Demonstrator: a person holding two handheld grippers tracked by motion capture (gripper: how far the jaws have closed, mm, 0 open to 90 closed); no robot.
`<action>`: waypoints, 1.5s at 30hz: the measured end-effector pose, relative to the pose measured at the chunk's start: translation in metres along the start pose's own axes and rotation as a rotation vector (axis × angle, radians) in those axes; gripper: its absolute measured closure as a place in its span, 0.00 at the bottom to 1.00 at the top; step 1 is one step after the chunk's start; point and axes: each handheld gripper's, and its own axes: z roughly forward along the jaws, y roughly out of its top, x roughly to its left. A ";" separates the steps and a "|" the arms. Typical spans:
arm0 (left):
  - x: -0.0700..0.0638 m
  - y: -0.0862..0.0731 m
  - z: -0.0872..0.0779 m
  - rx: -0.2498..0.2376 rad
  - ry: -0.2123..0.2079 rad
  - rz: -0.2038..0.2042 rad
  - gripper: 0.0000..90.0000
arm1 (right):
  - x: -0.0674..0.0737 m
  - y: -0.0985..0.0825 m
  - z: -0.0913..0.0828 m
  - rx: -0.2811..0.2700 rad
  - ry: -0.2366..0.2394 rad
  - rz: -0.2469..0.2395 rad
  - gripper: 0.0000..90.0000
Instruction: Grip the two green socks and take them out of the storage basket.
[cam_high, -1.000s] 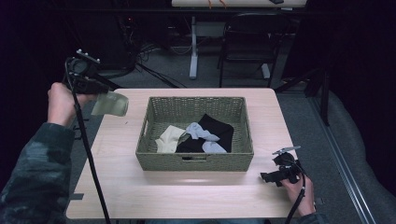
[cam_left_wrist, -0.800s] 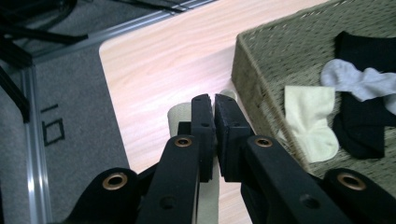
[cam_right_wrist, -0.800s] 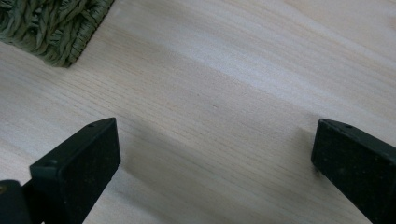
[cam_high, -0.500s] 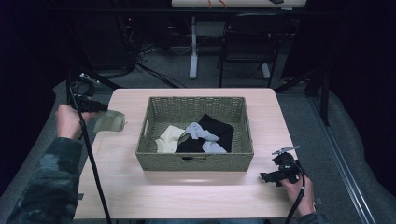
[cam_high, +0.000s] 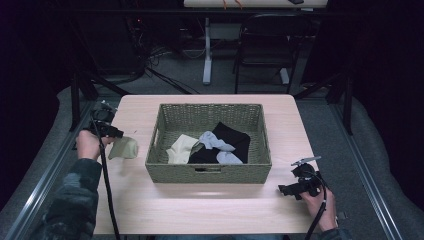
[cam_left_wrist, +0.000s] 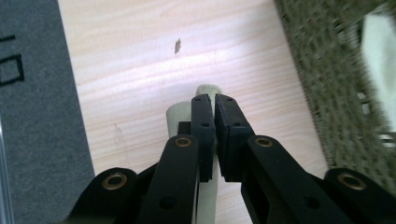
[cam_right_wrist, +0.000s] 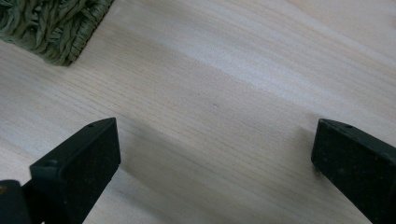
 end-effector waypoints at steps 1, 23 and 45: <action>0.001 -0.001 0.004 0.002 -0.006 -0.006 0.96 | 0.000 0.000 0.000 0.000 0.000 0.000 0.01; 0.014 -0.014 0.022 -0.006 -0.037 -0.121 0.44 | 0.000 0.000 0.000 -0.001 0.002 0.000 0.00; -0.077 0.040 -0.058 -0.212 -0.084 0.117 0.13 | 0.000 0.002 0.000 -0.010 -0.001 -0.003 0.01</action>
